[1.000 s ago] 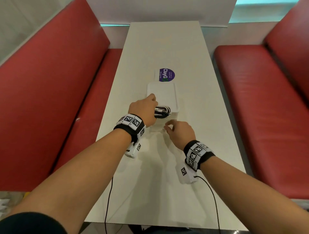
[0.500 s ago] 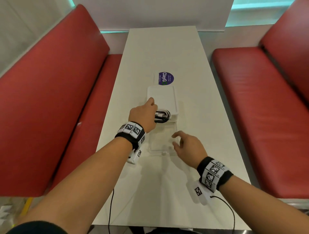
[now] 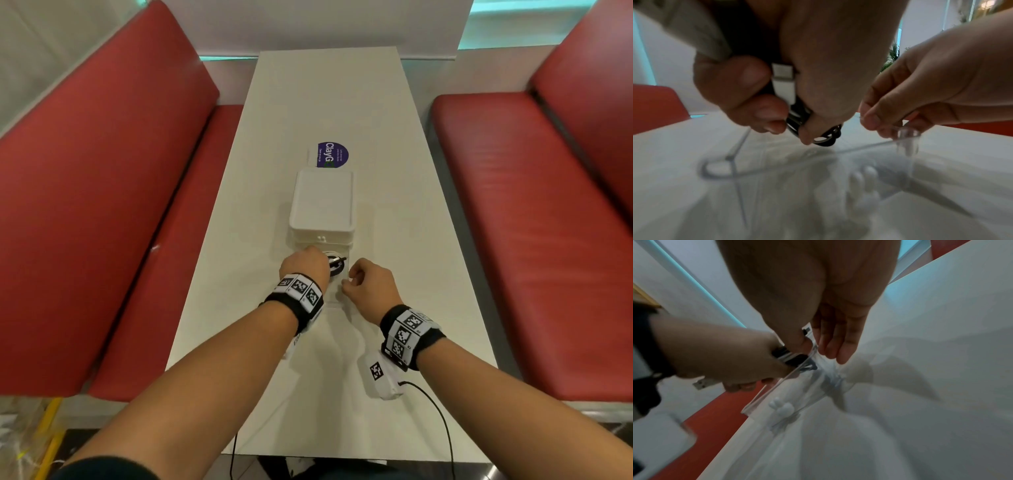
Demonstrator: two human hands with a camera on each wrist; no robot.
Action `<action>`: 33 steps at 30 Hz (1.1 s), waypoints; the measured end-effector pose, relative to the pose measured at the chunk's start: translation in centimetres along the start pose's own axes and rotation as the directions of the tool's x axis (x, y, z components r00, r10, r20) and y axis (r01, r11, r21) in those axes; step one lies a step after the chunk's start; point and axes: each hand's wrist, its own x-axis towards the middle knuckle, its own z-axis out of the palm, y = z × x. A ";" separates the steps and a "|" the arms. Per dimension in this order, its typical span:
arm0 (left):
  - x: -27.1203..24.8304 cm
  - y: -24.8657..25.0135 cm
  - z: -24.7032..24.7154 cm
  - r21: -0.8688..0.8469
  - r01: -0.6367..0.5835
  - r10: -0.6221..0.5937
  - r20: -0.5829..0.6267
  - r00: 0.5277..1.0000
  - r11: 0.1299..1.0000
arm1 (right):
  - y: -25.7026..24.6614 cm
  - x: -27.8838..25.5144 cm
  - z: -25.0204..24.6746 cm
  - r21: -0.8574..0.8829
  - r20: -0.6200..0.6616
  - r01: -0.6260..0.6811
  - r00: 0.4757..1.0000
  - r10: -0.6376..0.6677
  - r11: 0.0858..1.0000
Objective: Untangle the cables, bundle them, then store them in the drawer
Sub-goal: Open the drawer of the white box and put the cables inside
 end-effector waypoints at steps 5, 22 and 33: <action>1.4 0.4 -0.4 0.037 0.023 -0.023 -0.017 1.000 0.999 | 0.0 0.2 -0.3 -0.008 0.014 0.002 1.000 -0.002 1.000; 0.4 1.8 5.0 -0.505 0.114 -0.210 -0.138 0.968 0.855 | -0.5 0.5 -0.7 -0.171 0.045 0.157 0.987 -0.151 0.973; -0.4 2.2 5.2 -0.432 0.066 -0.195 -0.262 0.945 0.899 | -1.6 1.6 0.7 -0.155 -0.071 0.323 0.939 -0.337 0.934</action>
